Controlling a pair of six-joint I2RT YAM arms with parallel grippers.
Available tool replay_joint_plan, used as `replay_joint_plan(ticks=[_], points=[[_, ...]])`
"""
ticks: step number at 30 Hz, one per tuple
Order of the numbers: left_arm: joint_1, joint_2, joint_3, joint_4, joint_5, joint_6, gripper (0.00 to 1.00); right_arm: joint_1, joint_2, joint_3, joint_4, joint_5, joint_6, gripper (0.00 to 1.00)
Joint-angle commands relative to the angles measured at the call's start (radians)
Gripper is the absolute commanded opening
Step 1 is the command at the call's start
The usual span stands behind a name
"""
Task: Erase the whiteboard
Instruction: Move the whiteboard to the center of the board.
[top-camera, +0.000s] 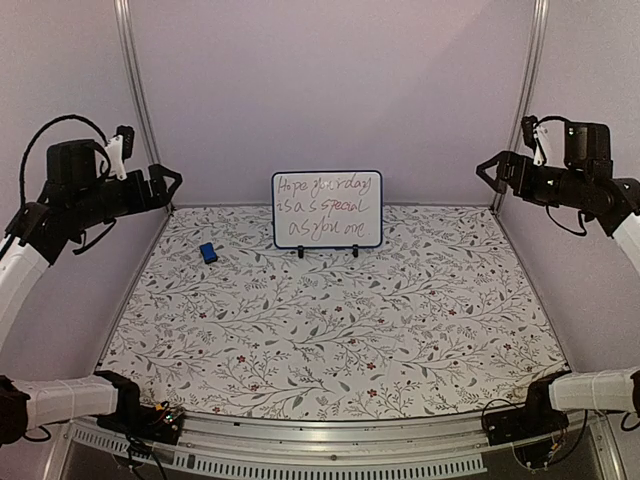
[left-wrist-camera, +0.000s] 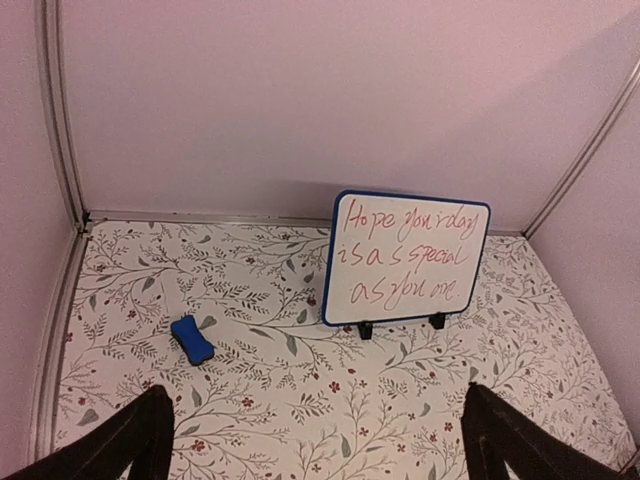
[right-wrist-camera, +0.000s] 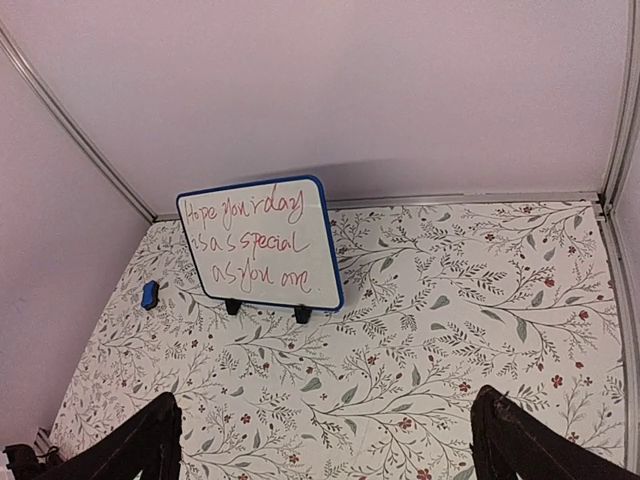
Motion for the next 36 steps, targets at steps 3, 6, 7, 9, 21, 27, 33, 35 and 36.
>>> replay_joint_plan(ticks=[3, 6, 7, 9, 21, 27, 33, 35, 36], points=[[0.047, 0.052, 0.016, -0.049, 0.015, -0.038, 1.0, -0.01, -0.035, 0.018, 0.0, -0.023, 0.012, 0.99], [0.067, 0.078, 0.005, -0.04, 0.017, -0.055, 1.0, -0.011, -0.039, 0.006, 0.005, -0.012, 0.011, 0.99], [0.073, 0.086, 0.004, -0.037, 0.018, -0.062, 1.0, -0.011, -0.041, 0.0, 0.008, -0.013, 0.009, 0.99], [0.086, 0.11, 0.0, -0.031, 0.018, -0.075, 1.0, -0.012, -0.044, -0.012, 0.012, -0.012, 0.006, 0.99], [0.118, 0.263, -0.052, 0.051, 0.038, -0.168, 1.0, -0.012, 0.001, -0.085, 0.027, 0.015, 0.014, 0.99], [0.084, 0.344, -0.08, 0.131, 0.057, -0.209, 1.0, -0.012, 0.036, -0.106, 0.041, 0.026, 0.054, 0.99], [-0.021, 0.447, -0.048, 0.146, -0.032, -0.215, 1.0, -0.011, 0.063, -0.121, 0.053, 0.012, 0.082, 0.99], [-0.05, 0.482, -0.037, 0.154, -0.05, -0.218, 1.0, -0.013, 0.065, -0.124, 0.054, 0.014, 0.084, 0.99], [-0.065, 0.495, -0.033, 0.158, -0.05, -0.217, 1.0, -0.012, 0.064, -0.124, 0.053, 0.014, 0.084, 0.99]])
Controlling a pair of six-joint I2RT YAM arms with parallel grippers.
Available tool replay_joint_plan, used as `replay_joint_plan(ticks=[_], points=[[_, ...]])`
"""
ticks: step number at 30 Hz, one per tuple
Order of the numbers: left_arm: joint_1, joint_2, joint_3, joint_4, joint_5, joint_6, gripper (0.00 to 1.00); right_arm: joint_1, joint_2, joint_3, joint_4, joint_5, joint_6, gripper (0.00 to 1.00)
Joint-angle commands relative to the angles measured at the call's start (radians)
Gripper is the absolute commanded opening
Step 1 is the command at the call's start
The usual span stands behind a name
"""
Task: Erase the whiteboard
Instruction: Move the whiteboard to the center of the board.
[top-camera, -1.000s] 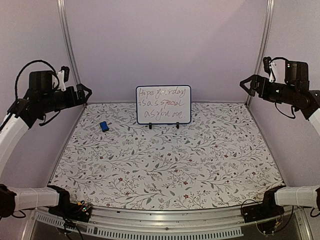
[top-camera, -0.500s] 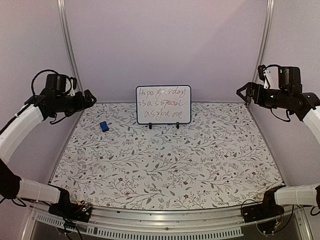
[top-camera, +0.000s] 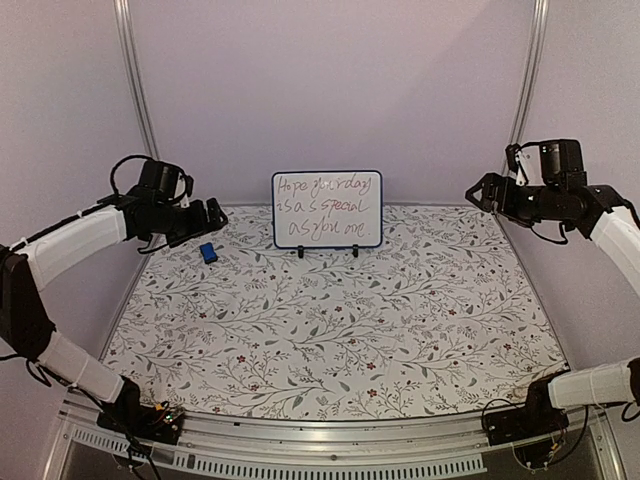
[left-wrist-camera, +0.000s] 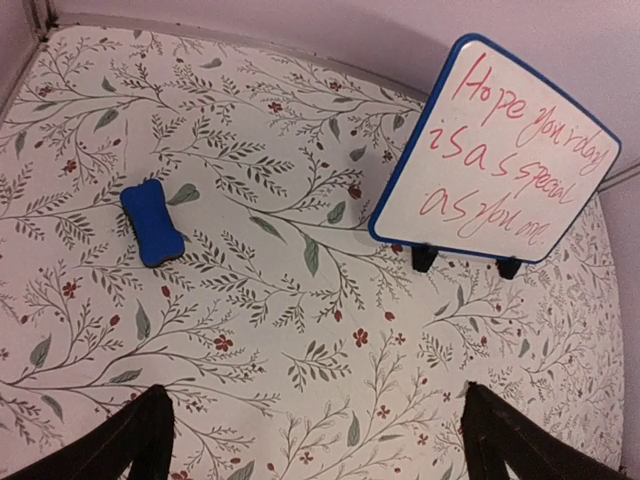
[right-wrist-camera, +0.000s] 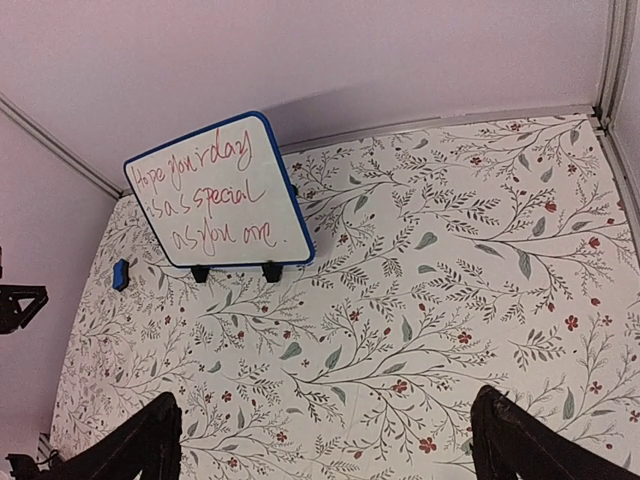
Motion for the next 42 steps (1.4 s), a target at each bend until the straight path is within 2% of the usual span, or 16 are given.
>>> replay_joint_plan(ticks=[1, 18, 24, 37, 42], points=[[-0.06, 0.054, 0.036, 0.048, -0.055, -0.005, 1.0, -0.007, 0.002, -0.013, 0.027, -0.005, 0.019, 0.99], [-0.185, 0.286, 0.198, 0.075, -0.124, 0.042, 0.99, -0.008, -0.006, -0.037, 0.023, -0.017, -0.01, 0.99], [-0.228, 0.375, 0.271, 0.076, -0.127, 0.051, 0.95, -0.006, -0.009, -0.053, 0.028, -0.018, -0.018, 0.99], [-0.294, 0.574, 0.432, 0.068, -0.221, 0.101, 0.94, -0.007, -0.023, -0.08, 0.036, -0.012, -0.032, 0.99], [-0.3, 0.634, 0.476, 0.06, -0.23, 0.115, 0.87, -0.006, -0.025, -0.085, 0.038, -0.013, -0.032, 0.99]])
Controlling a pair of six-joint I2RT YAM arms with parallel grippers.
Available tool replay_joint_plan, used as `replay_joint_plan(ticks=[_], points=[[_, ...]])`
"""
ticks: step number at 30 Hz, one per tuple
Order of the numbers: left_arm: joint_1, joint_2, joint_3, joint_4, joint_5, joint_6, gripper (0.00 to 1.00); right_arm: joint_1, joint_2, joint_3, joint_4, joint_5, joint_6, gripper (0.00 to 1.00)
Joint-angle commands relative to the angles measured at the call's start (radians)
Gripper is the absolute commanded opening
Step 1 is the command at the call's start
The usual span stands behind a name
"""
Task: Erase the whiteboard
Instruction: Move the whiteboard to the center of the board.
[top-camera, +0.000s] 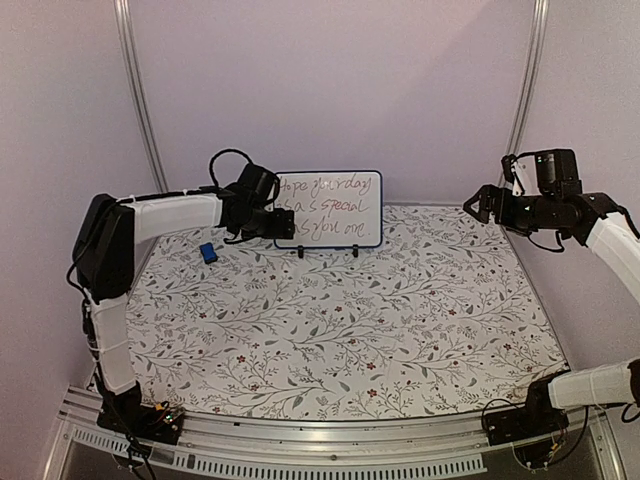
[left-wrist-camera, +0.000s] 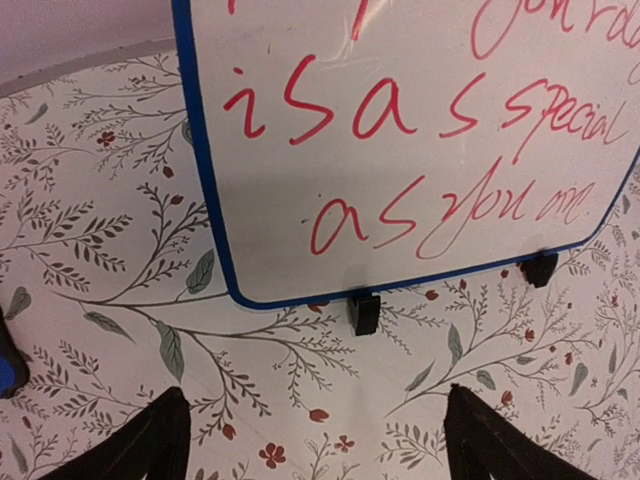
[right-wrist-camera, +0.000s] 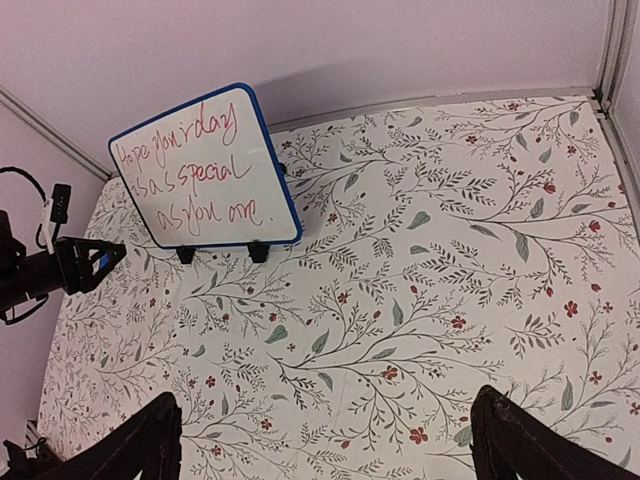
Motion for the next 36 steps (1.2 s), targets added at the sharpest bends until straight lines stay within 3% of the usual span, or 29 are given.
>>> replay_joint_plan(ticks=[1, 21, 36], points=[[-0.014, 0.048, 0.05, -0.002, -0.031, 0.026, 0.86, -0.006, -0.019, -0.017, 0.022, -0.011, -0.01, 0.99], [-0.042, 0.264, 0.199, 0.036, -0.149, 0.085, 0.76, -0.006, -0.024, -0.033, 0.027, -0.008, -0.01, 0.99], [-0.064, 0.333, 0.244, 0.049, -0.137, 0.064, 0.67, -0.006, -0.024, -0.035, 0.027, -0.008, -0.007, 0.99]])
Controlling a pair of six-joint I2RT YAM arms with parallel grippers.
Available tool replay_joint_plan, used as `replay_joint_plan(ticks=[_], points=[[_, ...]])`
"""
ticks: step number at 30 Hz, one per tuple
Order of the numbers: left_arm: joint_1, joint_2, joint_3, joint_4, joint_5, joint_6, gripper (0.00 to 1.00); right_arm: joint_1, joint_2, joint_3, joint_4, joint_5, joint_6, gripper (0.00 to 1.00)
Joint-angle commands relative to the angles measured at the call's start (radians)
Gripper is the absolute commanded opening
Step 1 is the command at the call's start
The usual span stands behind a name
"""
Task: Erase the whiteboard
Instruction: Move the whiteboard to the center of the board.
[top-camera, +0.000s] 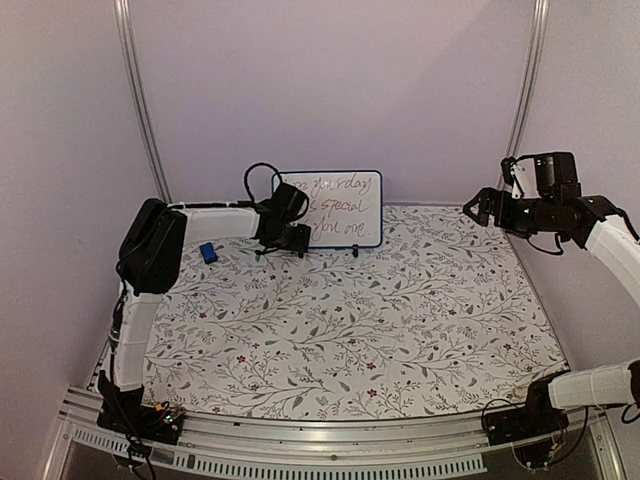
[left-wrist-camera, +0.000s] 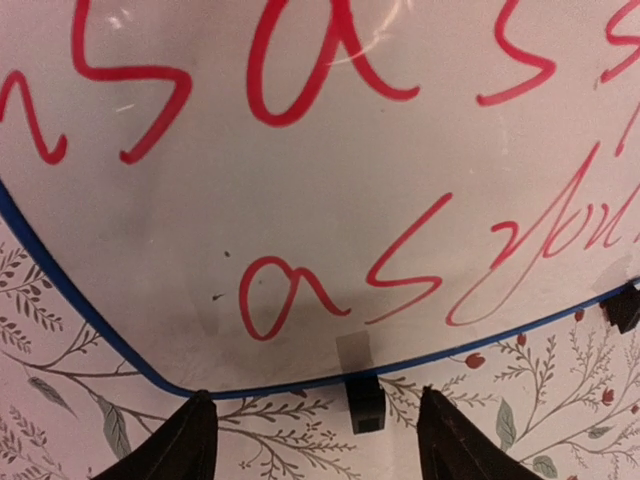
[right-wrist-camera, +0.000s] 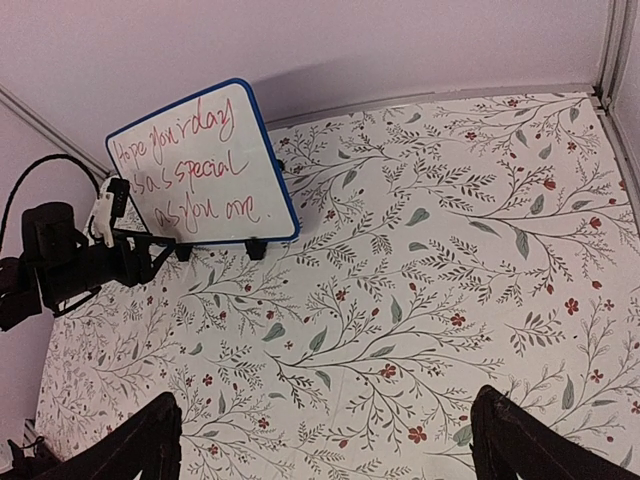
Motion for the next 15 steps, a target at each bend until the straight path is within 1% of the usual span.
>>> replay_joint_plan(ticks=[1, 5, 12, 15], points=[[-0.011, 0.035, 0.026, 0.028, 0.002, -0.005, 0.66, -0.006, -0.019, -0.012, 0.012, -0.008, -0.005, 0.99], [-0.01, 0.054, 0.032, 0.034, 0.014, -0.015, 0.61, -0.005, -0.02, -0.014, 0.012, -0.007, -0.005, 0.99], [-0.011, 0.092, 0.052, 0.039, 0.017, -0.025, 0.6, -0.006, -0.018, -0.011, 0.01, -0.009, -0.006, 0.99], [-0.011, 0.099, 0.052, 0.045, 0.009, -0.029, 0.55, -0.006, -0.018, -0.011, 0.011, -0.012, -0.005, 0.99]])
